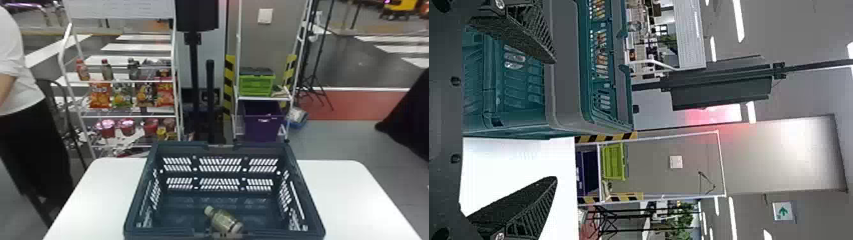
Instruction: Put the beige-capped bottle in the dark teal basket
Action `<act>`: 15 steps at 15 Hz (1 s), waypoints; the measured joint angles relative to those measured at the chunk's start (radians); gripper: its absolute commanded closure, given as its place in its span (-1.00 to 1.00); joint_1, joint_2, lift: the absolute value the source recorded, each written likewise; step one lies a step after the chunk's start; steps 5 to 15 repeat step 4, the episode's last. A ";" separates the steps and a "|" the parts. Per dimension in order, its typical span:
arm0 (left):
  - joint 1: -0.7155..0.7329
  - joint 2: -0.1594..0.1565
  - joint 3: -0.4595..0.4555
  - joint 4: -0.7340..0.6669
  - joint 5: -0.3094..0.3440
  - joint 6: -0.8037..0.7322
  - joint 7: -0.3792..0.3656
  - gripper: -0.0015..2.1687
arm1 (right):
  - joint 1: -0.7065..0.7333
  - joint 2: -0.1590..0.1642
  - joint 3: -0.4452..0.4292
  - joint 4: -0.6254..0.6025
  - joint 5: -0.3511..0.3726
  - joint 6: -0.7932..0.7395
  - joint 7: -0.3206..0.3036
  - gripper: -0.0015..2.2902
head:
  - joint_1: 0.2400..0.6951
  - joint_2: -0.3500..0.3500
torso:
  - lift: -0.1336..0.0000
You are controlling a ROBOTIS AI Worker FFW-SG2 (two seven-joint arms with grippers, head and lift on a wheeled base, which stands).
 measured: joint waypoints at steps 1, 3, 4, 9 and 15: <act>0.000 0.000 0.000 0.000 0.000 0.001 0.000 -0.85 | 0.000 0.000 0.001 0.002 0.000 0.000 0.000 -0.95 | 0.14 0.00 | 1.00; 0.000 0.000 0.000 0.000 0.000 0.002 0.000 -0.85 | -0.002 0.001 0.001 0.007 0.000 0.000 0.000 -0.95 | 0.14 0.00 | 1.00; 0.000 0.000 0.000 0.000 0.000 0.002 0.000 -0.85 | -0.002 0.001 0.000 0.010 0.000 0.000 0.000 -0.95 | 0.14 0.00 | 1.00; 0.000 0.000 0.000 0.000 0.000 0.002 0.000 -0.85 | -0.002 0.001 0.000 0.010 0.000 0.000 0.000 -0.95 | 0.14 0.00 | 1.00; 0.000 0.000 0.000 0.000 0.000 0.002 0.000 -0.85 | -0.002 0.001 0.000 0.010 0.000 0.000 0.000 -0.95 | 0.14 0.00 | 1.00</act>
